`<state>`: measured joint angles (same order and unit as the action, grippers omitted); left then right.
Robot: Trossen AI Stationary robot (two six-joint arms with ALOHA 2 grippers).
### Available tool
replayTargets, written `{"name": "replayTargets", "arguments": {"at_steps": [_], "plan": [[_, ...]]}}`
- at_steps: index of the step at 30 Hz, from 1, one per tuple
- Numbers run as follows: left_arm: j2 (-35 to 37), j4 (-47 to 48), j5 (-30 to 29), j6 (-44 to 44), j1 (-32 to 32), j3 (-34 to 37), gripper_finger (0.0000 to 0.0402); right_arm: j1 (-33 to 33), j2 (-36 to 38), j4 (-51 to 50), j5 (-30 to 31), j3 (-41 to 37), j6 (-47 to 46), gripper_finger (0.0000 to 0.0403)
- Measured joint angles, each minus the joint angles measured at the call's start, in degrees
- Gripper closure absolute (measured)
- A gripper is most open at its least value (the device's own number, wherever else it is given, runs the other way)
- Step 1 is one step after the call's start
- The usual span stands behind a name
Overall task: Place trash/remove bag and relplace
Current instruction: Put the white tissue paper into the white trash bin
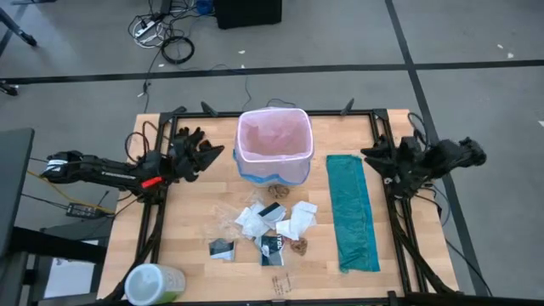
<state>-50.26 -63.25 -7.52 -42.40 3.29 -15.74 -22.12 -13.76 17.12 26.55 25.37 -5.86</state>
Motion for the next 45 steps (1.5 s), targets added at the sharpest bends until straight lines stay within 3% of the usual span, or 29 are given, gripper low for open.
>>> {"name": "replayTargets", "arguments": {"at_steps": [4, 8, 12, 15, 21, 29, 34, 39, 45], "plan": [[0.0, 16.0, 3.7, 0.2, 0.0, -10.5, 0.0305, -0.7, -14.3, -23.8, -1.2, 16.7, 4.1, 0.0268], [-0.1, 43.1, 7.4, 1.7, -0.2, -21.2, 0.0305, -1.3, -29.0, -46.1, -8.0, 28.0, -4.8, 0.0275], [0.0, 68.1, 7.5, 5.0, -2.4, -29.4, 0.0305, -2.2, -40.9, -52.5, -15.7, 30.4, -14.7, 0.0275], [0.2, 78.7, 7.4, 5.7, -5.0, -31.1, 0.0305, -2.7, -48.7, -50.7, -16.7, 30.4, -18.2, 0.0273], [1.6, 86.4, 6.9, 0.2, -13.2, -31.0, 0.0305, -2.6, -61.7, -46.2, -13.4, 30.4, -18.5, 0.0271], [-0.4, 95.3, -6.6, -0.1, -21.7, -30.9, 0.0305, 1.8, -73.4, -39.1, -14.7, 30.5, -21.8, 0.0225], [-1.8, 97.5, -8.4, 0.1, -23.3, -30.9, 0.0305, 3.4, -78.0, -39.2, -17.2, 30.5, -21.3, 0.0176], [-3.8, 98.1, -8.9, 0.1, -23.8, -30.9, 0.0305, 3.5, -82.3, -36.1, -15.7, 30.5, -21.0, 0.0137], [-6.3, 98.0, -11.2, 0.1, -24.0, -30.9, 0.0305, 4.1, -87.8, -34.8, -13.8, 30.7, -24.3, 0.0141]]}}
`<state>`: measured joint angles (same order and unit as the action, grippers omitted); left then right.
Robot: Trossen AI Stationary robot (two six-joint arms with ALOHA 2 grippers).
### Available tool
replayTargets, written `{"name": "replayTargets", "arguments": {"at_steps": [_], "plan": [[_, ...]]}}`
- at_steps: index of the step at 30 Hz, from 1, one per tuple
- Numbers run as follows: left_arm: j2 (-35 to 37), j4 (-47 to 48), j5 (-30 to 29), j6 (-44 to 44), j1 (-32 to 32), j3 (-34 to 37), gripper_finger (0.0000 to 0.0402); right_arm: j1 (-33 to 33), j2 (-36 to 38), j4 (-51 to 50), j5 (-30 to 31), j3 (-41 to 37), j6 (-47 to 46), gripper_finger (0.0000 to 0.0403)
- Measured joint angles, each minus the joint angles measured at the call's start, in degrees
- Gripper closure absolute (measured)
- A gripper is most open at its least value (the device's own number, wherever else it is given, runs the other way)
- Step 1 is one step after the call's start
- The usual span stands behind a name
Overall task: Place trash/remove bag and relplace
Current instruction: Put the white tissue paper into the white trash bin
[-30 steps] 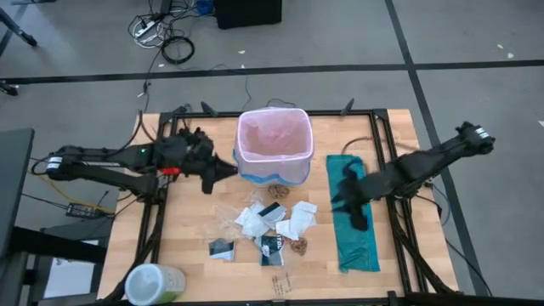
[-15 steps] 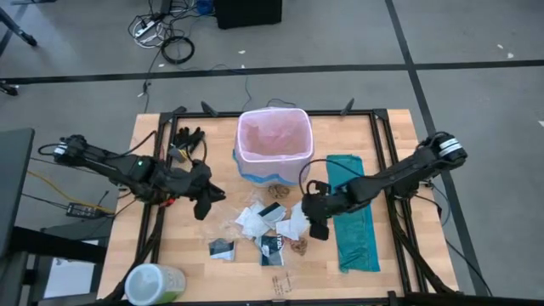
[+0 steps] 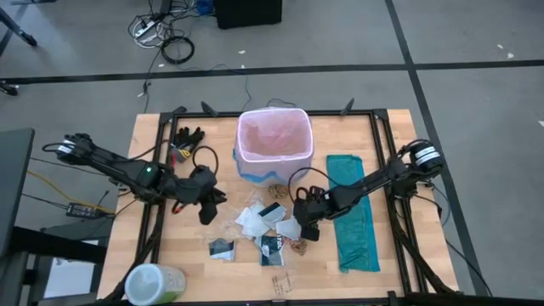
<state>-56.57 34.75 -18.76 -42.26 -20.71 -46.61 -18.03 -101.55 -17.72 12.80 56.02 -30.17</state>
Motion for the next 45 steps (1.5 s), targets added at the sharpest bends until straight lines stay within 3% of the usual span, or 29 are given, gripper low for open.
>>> {"name": "replayTargets", "arguments": {"at_steps": [4, 9, 11, 16, 28, 32, 36, 41, 45], "plan": [[-1.7, -0.1, -0.6, 0.0, 0.0, 0.0, 0.0305, 0.2, -2.3, -1.7, 1.0, 0.1, -5.1, 0.0197], [-3.2, -0.8, -0.6, 0.0, 0.0, 0.0, 0.0305, 0.3, -1.0, -3.5, 0.7, -0.1, -8.2, 0.0351], [-3.5, -0.6, -0.6, 0.0, 0.0, 0.0, 0.0305, 0.2, 0.2, -3.8, 0.1, -0.1, -9.0, 0.0387], [-4.0, -0.7, -0.9, 0.0, 0.0, 0.0, 0.0305, 0.2, 4.5, -4.9, -1.0, -0.3, -12.6, 0.0399], [-3.9, -0.6, -2.0, 0.0, 0.0, 0.0, 0.0305, -3.4, 24.2, -6.1, -4.2, -0.2, -15.7, 0.0402], [-3.9, -0.5, -3.3, 0.0, 0.0, 0.0, 0.0305, -4.2, 29.9, -4.0, 0.5, 2.1, -15.2, 0.0402], [-3.9, -0.5, -5.6, 0.0, 0.0, 0.0, 0.0305, -1.6, 33.2, -3.4, 7.1, 9.8, -7.2, 0.0403], [-3.9, -0.6, -7.1, 0.0, 0.0, 0.0, 0.0305, 3.8, 33.3, -4.7, 15.4, 19.6, 3.5, 0.0403], [-3.9, -0.9, -7.1, -0.1, 0.0, 0.0, 0.0305, 10.5, 32.5, -5.0, 16.0, 22.9, 7.4, 0.0403]]}}
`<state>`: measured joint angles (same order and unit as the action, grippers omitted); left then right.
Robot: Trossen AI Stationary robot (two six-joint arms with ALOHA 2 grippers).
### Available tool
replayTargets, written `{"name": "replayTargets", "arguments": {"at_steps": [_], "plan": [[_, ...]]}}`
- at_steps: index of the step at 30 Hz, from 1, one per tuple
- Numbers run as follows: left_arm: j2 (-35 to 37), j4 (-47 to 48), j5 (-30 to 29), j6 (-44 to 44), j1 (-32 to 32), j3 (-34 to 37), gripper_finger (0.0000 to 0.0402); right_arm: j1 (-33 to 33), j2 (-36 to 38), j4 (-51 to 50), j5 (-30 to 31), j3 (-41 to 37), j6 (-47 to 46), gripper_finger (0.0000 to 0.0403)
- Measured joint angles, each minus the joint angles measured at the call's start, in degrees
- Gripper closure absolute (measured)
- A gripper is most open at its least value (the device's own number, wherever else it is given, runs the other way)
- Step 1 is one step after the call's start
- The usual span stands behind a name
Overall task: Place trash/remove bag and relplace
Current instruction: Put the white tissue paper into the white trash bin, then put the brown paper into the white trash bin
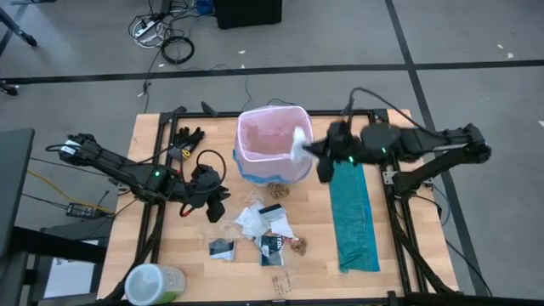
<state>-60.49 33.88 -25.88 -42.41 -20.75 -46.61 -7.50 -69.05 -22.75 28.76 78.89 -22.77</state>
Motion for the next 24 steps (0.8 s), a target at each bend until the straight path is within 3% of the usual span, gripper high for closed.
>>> {"name": "replayTargets", "arguments": {"at_steps": [6, 13, 18, 24], "plan": [[0.0, -1.4, -0.4, 0.0, 0.0, 0.0, 0.0305, 9.9, -4.8, 0.0, -10.1, 2.8, 1.1, 0.0403], [0.0, -1.4, -0.6, -0.2, 0.0, 0.0, 0.0305, 14.1, -9.6, -0.3, -18.4, 4.7, 6.3, 0.0391], [0.0, -1.4, -0.6, -0.3, 0.0, 0.0, 0.0305, 15.3, -10.5, -0.7, -21.1, 4.7, 10.9, 0.0324], [0.0, -1.4, -0.6, -0.3, 0.0, 0.0, 0.0305, 15.3, -9.6, 1.2, -12.9, 4.7, 13.4, 0.0205]]}}
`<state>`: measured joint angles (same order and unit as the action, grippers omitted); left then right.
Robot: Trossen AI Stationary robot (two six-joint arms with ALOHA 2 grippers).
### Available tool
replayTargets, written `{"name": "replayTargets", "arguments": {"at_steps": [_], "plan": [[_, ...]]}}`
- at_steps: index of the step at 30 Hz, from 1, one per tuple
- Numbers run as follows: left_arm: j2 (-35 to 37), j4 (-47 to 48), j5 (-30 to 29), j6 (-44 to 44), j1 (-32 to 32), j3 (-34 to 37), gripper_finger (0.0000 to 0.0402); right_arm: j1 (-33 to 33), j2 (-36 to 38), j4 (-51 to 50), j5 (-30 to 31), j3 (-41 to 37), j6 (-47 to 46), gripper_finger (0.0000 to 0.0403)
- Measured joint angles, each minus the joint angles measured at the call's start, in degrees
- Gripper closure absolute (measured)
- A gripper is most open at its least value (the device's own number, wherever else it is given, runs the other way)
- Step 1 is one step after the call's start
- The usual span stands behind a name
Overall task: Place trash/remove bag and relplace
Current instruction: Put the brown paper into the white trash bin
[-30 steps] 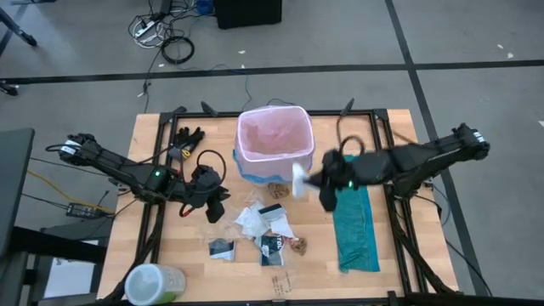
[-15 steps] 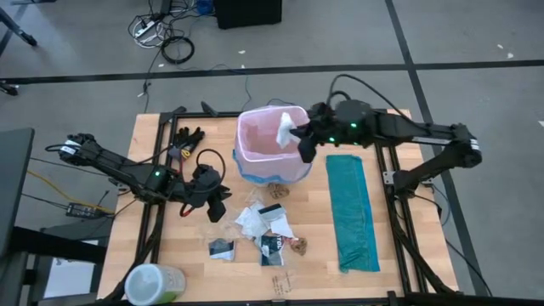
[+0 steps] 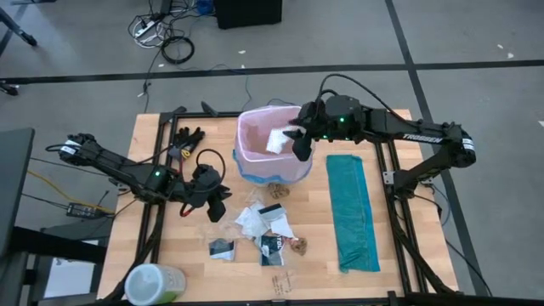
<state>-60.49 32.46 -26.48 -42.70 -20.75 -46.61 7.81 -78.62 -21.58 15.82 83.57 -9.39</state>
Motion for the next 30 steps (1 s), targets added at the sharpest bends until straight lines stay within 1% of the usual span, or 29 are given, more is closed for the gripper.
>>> {"name": "replayTargets", "arguments": {"at_steps": [2, 4, 7, 9, 11, 14, 18, 22, 24, 26, 28, 30], "plan": [[0.0, 0.0, 0.0, 0.0, 0.0, 0.0, 0.0305, -0.1, 1.7, 1.1, -0.5, 0.0, -1.1, 0.0181], [0.0, 0.0, 0.0, 0.0, 0.0, 0.0, 0.0305, -1.7, 3.6, 1.2, -3.4, 0.0, -1.8, 0.0172], [0.0, 0.0, 0.0, -0.8, 0.0, 0.0, 0.0305, -6.8, 6.5, -1.0, -7.1, 0.0, -4.5, 0.0176], [0.0, 0.0, 0.0, -1.1, 0.0, 0.0, 0.0305, -11.4, 7.9, -5.5, -6.8, 0.0, -6.6, 0.0185], [-0.4, 0.0, -0.1, -1.1, 0.0, 0.0, 0.0305, -16.7, 8.7, -10.7, -4.3, -0.5, -9.6, 0.0193], [-1.2, 0.1, -0.1, -1.1, 0.0, 0.0, 0.0305, -24.3, 8.2, -16.0, 1.9, -3.1, -16.3, 0.0196], [-3.3, -0.1, -0.2, -1.3, 0.0, 0.0, 0.0305, -31.4, 6.1, -15.5, 11.1, -8.8, -25.4, 0.0188], [-5.0, -1.8, -0.2, -2.4, 0.0, 0.0, 0.0305, -34.8, 2.9, -14.3, 18.9, -15.3, -34.6, 0.0178], [-5.5, -2.9, -0.2, -2.3, 0.0, 0.0, 0.0305, -35.5, 1.3, -13.5, 21.4, -18.6, -39.1, 0.0174], [-5.6, -3.0, -0.2, -2.3, 0.0, 0.0, 0.0305, -35.9, -0.6, -11.8, 22.2, -22.4, -43.8, 0.017], [-5.6, -3.2, -0.2, -2.3, 0.0, 0.0, 0.0305, -36.0, -2.7, -6.8, 22.7, -26.8, -47.3, 0.0166], [-5.6, -3.0, -0.2, -2.1, 0.0, 0.0, 0.0305, -36.0, -5.0, 1.6, 23.2, -30.8, -49.1, 0.0162]]}}
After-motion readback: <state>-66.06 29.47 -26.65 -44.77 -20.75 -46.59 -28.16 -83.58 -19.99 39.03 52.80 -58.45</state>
